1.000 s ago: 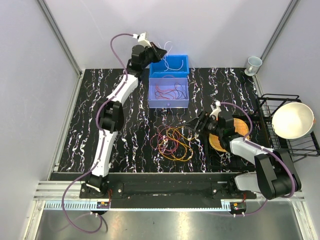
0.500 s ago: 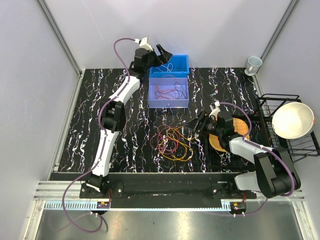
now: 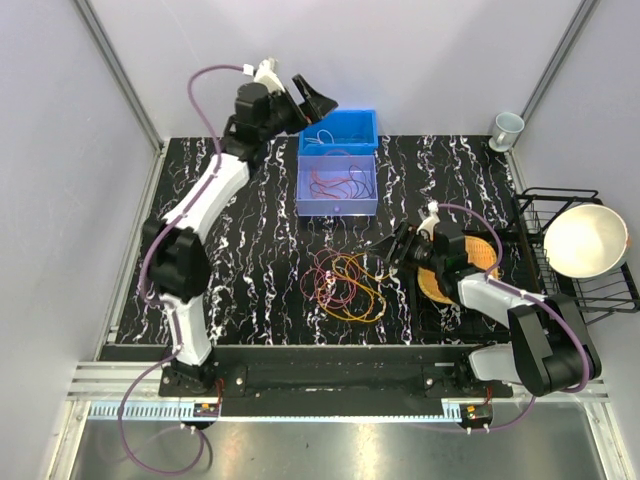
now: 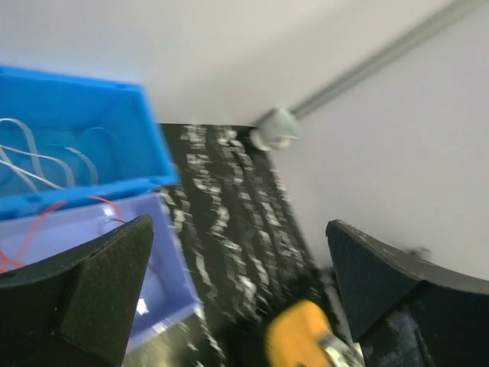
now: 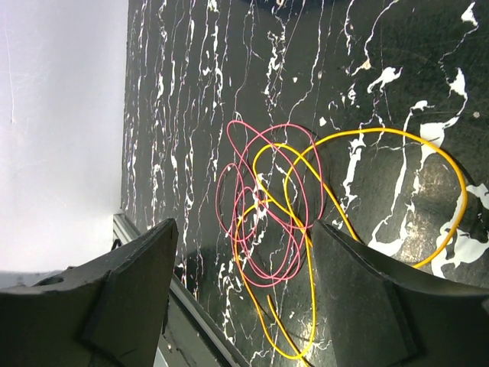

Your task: Untangle the cables

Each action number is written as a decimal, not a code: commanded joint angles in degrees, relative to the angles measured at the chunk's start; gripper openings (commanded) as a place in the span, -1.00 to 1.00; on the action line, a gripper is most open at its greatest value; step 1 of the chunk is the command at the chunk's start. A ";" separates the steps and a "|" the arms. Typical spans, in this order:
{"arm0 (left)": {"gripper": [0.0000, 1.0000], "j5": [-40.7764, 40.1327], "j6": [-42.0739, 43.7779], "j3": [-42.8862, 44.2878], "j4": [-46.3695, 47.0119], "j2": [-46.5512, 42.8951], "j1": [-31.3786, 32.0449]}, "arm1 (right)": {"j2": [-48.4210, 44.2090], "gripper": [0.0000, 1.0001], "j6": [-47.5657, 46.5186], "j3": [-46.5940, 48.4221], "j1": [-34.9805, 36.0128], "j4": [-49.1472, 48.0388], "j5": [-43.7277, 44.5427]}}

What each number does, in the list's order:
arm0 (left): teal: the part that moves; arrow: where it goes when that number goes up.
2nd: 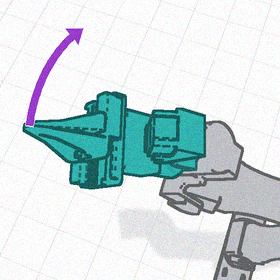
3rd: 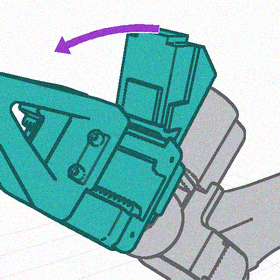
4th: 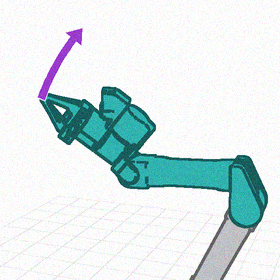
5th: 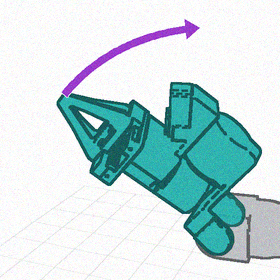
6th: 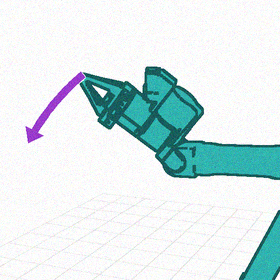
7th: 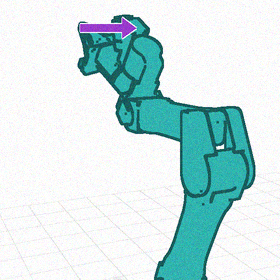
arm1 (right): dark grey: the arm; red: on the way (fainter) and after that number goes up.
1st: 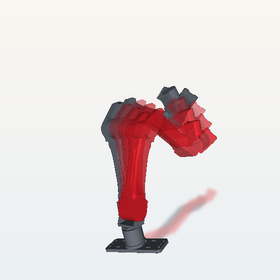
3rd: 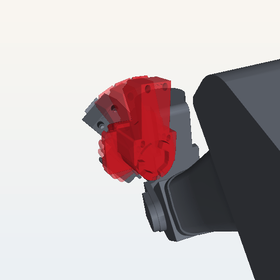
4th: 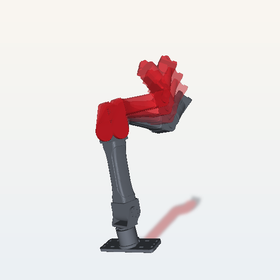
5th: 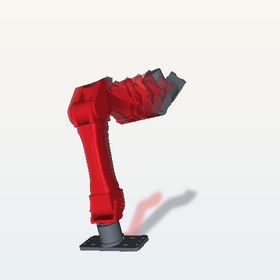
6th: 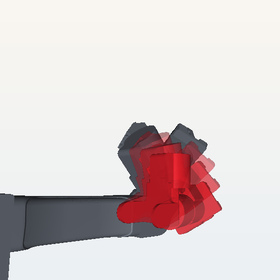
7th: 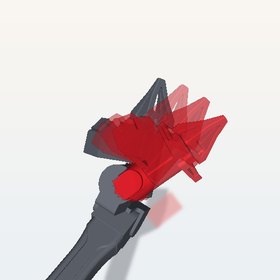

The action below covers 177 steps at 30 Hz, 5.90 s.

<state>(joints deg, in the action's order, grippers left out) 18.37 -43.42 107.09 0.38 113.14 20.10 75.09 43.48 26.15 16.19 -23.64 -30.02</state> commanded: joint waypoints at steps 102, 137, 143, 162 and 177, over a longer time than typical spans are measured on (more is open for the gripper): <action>0.98 -6.24 4.04 -62.79 -26.66 -74.82 0.38 | 33.73 -1.00 -4.90 60.65 27.94 53.77 32.40; 0.64 -5.19 2.64 -73.16 -17.09 -69.74 0.56 | 10.08 -1.00 0.55 58.58 28.38 50.53 11.12; 0.62 -3.34 0.36 -76.23 -7.35 -60.24 2.40 | 9.55 -1.00 0.11 58.49 28.46 50.62 10.68; 0.41 -7.29 -8.61 -72.63 12.53 -37.82 12.24 | 7.88 -1.00 -0.68 56.64 28.29 50.62 10.95; 0.03 -20.39 -15.03 -69.56 13.85 -31.24 17.78 | 6.82 -1.00 -1.03 56.03 28.37 50.53 11.04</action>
<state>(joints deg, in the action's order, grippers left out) 3.70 -57.14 33.91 10.59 78.94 36.69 84.33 43.51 82.04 44.25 28.53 -18.72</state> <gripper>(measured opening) 0.596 0.010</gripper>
